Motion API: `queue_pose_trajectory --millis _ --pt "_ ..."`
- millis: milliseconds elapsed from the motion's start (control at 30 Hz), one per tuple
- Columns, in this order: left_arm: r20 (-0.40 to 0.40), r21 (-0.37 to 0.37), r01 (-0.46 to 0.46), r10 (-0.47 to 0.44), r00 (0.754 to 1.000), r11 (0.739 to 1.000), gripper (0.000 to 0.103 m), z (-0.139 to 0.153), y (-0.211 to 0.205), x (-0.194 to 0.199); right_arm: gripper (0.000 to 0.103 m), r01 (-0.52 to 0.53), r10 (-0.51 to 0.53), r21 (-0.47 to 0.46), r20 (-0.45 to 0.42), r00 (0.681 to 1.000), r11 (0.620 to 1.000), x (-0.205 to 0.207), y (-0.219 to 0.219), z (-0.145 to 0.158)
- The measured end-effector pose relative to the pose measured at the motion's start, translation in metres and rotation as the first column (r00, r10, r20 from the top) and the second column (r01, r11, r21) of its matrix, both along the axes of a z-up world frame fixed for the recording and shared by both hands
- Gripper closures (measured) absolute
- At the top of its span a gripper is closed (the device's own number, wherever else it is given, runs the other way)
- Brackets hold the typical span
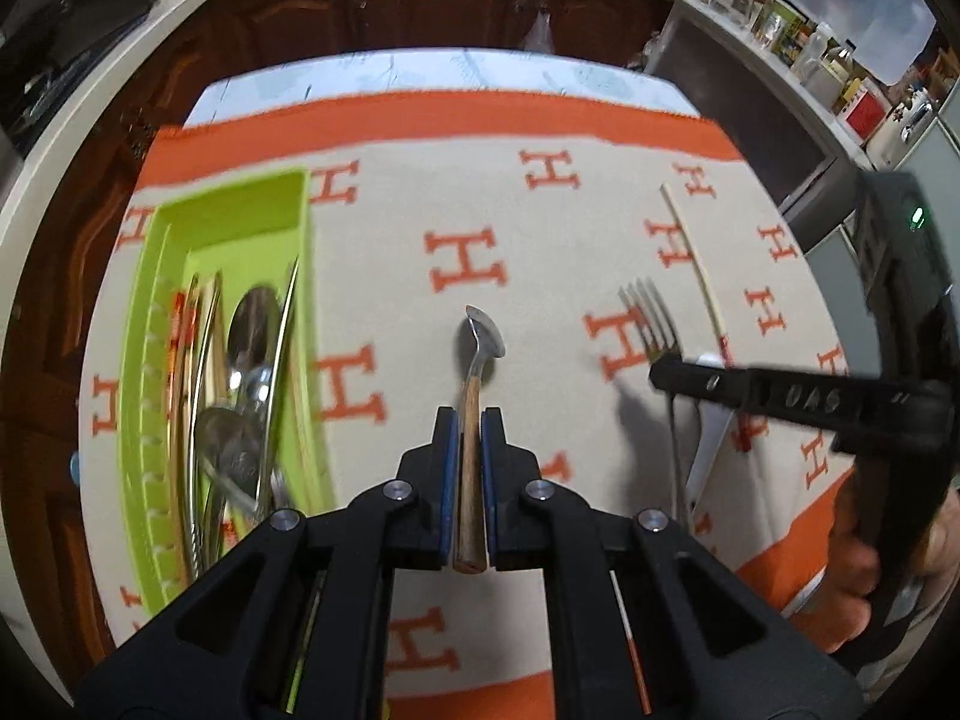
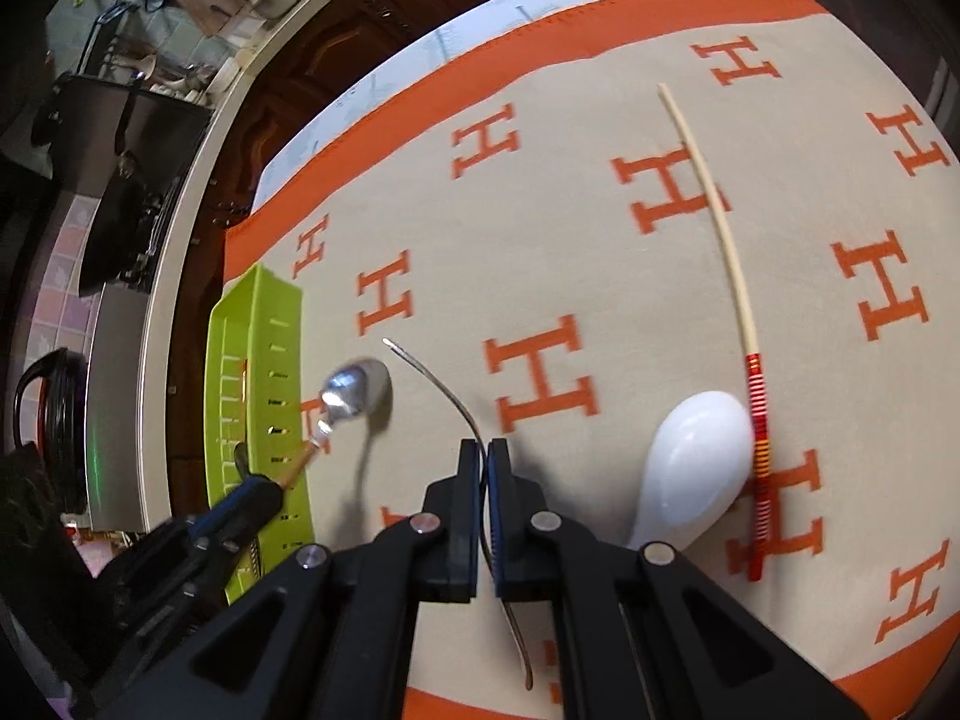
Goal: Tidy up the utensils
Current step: 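Carry the spoon and fork into the green tray and open both tools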
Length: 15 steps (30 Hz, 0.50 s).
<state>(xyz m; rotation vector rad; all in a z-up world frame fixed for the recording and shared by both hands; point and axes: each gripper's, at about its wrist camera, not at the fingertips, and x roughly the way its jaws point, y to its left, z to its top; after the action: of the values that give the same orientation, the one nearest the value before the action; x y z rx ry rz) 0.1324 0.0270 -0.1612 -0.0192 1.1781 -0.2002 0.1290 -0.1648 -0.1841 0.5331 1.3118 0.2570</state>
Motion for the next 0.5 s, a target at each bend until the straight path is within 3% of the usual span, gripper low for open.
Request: queue_pose_trajectory --millis 400,500 --pt "-0.187 0.001 0.108 -0.106 0.977 0.994 0.098 -0.062 -0.017 -0.015 0.101 -0.016 0.016 -0.014 -0.032 0.999 1.000 -0.011 0.002 -0.005" --pt "-0.190 -0.011 0.122 -0.122 0.974 0.992 0.098 -0.064 -0.018 -0.012 0.101 -0.016 0.016 -0.014 -0.035 0.999 1.000 -0.012 0.000 -0.006"
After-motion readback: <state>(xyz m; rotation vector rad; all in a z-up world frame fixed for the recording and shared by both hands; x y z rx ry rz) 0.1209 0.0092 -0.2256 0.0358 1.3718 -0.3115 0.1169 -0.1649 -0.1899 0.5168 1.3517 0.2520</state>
